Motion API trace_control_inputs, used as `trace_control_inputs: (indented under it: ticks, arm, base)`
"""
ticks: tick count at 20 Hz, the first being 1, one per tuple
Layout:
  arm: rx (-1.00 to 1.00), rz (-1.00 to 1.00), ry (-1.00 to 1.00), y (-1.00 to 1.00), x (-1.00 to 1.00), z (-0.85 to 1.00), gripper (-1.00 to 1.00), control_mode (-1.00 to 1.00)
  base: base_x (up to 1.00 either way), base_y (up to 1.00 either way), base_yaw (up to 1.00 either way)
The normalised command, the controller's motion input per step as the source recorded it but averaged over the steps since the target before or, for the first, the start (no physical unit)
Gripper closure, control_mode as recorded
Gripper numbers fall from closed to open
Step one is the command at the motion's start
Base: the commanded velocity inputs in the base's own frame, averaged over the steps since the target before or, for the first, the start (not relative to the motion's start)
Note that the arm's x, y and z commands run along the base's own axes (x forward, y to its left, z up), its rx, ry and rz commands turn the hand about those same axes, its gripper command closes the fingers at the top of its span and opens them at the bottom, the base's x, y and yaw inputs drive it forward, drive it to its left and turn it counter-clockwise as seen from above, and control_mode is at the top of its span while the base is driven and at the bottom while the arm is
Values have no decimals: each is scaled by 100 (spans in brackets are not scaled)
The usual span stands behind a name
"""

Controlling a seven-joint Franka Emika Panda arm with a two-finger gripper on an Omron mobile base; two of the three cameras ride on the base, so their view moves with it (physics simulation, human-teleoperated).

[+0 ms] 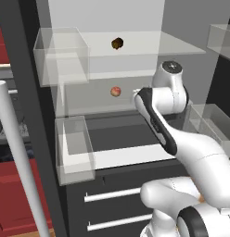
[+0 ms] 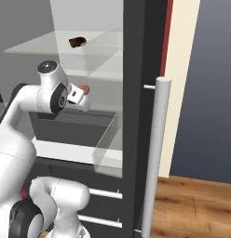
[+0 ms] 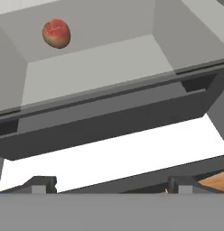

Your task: Place the cold items (sweet potato and peach) from the fridge in one tupperware on the dining counter. Place the warm items (hot dog and kebab skewer) in the stove area in another tupperware.

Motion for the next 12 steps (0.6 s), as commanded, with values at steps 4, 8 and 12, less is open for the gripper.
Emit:
trace_control_inputs:
  ticks: [4,8,12]
  arm:
    - [0,-20,15,16,59,24,-100,-100]
    - [0,-2,14,0,67,9,-100,-100]
    - [0,0,0,0,65,0,-100,-100]
  base:
    - [0,0,0]
    - [0,0,0]
    - [0,0,0]
